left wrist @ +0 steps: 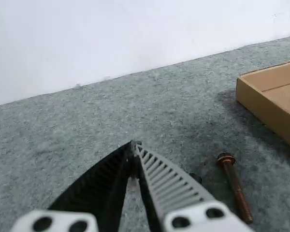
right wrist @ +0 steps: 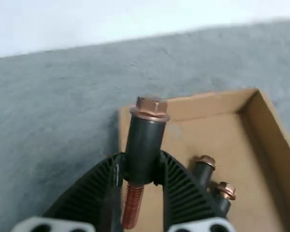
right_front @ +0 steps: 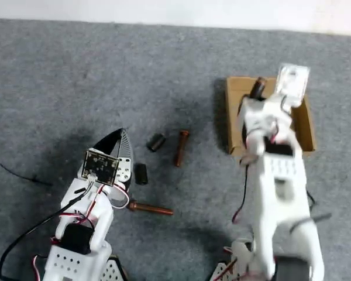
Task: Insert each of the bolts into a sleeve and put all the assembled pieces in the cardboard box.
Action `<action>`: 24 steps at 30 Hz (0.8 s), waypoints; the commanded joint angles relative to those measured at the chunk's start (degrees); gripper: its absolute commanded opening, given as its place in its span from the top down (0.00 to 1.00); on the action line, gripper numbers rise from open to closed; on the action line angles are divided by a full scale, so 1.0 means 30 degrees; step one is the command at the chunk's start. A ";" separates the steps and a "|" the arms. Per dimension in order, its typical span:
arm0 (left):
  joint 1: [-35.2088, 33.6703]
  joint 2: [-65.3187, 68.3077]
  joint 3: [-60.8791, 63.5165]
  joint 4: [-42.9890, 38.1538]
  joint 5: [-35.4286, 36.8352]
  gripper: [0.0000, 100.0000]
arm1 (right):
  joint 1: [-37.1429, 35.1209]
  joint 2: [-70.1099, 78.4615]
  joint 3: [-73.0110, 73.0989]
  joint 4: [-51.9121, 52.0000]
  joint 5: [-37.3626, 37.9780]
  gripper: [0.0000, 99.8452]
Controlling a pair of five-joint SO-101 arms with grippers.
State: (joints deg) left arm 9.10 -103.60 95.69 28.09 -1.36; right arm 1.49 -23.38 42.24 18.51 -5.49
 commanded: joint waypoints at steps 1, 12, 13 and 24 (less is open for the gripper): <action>-0.0161 -0.0220 -0.0015 0.0029 -0.0059 0.99 | 0.0806 0.3531 -0.3385 -0.0103 -0.1260 0.99; -0.0161 -0.0220 -0.0015 0.0029 -0.0059 0.99 | 0.0718 0.9011 -0.4469 -0.0103 -0.1289 0.85; -0.0161 -0.0220 -0.0015 0.0029 -0.0059 0.99 | 0.0718 0.9011 -0.4440 -0.0103 -0.1289 0.84; -0.0484 -0.0220 -0.0015 0.0029 -0.0059 0.99 | 0.0308 0.8425 -0.4381 -0.0073 -0.1260 0.83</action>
State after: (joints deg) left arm 9.10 -103.60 95.69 28.09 -1.36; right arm 3.25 4.57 31.69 18.42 -8.84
